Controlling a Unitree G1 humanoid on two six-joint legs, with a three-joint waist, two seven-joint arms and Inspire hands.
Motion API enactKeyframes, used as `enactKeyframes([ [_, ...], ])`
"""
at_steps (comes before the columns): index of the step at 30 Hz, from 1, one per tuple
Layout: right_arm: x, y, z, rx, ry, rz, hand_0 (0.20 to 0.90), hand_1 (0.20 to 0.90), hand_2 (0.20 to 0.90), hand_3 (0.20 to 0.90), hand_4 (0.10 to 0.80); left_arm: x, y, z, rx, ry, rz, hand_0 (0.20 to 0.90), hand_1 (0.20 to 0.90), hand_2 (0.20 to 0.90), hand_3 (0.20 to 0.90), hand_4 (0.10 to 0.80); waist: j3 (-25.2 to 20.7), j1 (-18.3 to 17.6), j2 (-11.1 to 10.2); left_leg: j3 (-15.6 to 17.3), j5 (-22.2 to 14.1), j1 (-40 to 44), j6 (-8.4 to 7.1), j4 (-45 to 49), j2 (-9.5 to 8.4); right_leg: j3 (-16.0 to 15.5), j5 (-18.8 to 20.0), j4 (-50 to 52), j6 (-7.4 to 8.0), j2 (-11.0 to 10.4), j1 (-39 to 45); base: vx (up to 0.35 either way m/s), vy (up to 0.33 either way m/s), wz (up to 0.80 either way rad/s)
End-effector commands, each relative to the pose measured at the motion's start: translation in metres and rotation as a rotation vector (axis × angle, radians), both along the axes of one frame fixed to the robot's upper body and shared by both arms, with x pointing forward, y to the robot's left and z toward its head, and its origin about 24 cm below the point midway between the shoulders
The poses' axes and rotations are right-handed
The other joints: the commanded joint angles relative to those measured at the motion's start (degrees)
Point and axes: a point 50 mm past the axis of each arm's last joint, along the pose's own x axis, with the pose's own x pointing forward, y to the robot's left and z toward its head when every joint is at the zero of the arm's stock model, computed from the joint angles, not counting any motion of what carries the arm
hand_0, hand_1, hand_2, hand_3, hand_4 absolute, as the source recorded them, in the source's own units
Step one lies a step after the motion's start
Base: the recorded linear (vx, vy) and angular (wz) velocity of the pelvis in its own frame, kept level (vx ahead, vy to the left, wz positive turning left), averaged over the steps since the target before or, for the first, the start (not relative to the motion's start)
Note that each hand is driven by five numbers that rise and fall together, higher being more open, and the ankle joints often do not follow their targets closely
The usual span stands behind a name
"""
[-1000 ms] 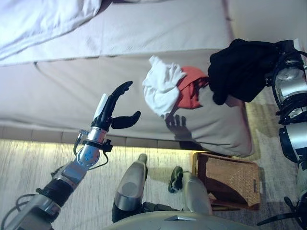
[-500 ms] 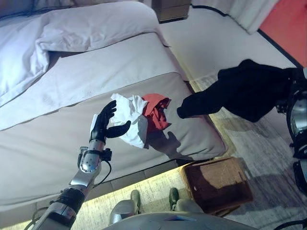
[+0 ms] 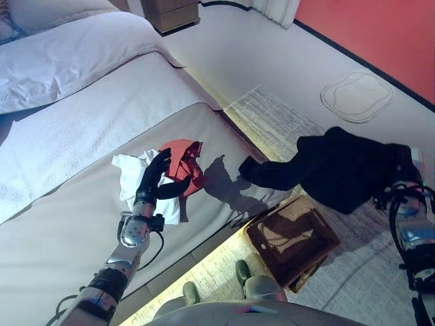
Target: Pick up the clothes from the bed and place them into the basket
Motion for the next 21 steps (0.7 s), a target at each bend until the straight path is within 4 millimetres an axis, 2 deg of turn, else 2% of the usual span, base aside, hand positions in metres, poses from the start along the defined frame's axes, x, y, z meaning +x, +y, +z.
enactKeyframes([
  [1,0.004,-0.011,0.061,-0.14,-0.312,0.007,0.3,0.3,0.3,0.2,0.1,0.008,-0.002,0.015,-0.001,-0.12,-0.011,0.9,0.9,0.9,0.9,0.8,-8.6,-0.6,-0.4,1.4,-5.2,-2.0,-0.79,1.1,4.03,3.2,0.4,2.6,2.43,0.8,-4.5,0.001,0.003,-0.29],
  [6,-0.011,-0.012,0.049,-0.127,-0.343,-0.044,0.3,0.3,0.3,0.2,0.1,0.008,-0.002,0.015,0.006,-0.119,-0.005,0.9,0.9,0.9,0.9,0.8,-8.4,-2.0,0.2,2.0,-5.0,-1.7,-0.75,0.6,3.99,4.3,0.6,2.7,2.66,1.2,-4.9,0.004,0.004,-0.14],
  [9,-0.018,-0.015,0.034,-0.076,-0.309,-0.089,0.3,0.3,0.3,0.2,0.1,0.01,-0.003,0.016,0.007,-0.124,-0.002,0.9,0.9,0.9,0.9,0.8,-8.4,-2.4,0.4,2.3,-5.1,-1.7,-0.81,0.5,3.85,4.6,0.8,2.7,3.02,1.2,-5.1,0.01,-0.005,-0.08],
  [15,-0.02,-0.012,-0.001,-0.015,-0.118,-0.085,0.3,0.3,0.3,0.2,0.1,0.013,-0.003,0.019,0.02,-0.121,-0.023,0.9,0.9,0.9,0.9,0.8,-8.2,-2.4,0.5,3.0,-5.0,-1.8,-0.91,0.8,3.91,4.6,1.0,2.9,2.99,1.3,-5.7,0.001,-0.012,-0.04],
  [21,-0.018,-0.01,-0.033,0.05,0.04,-0.091,0.3,0.3,0.3,0.2,0.1,0.018,-0.011,0.023,0.023,-0.122,-0.082,0.9,0.9,0.9,0.9,0.8,-8.0,-1.3,0.6,3.1,-5.5,-2.3,-0.93,2.0,4.01,4.3,0.9,3.3,2.77,1.3,-6.1,0.001,-0.052,-0.08],
])
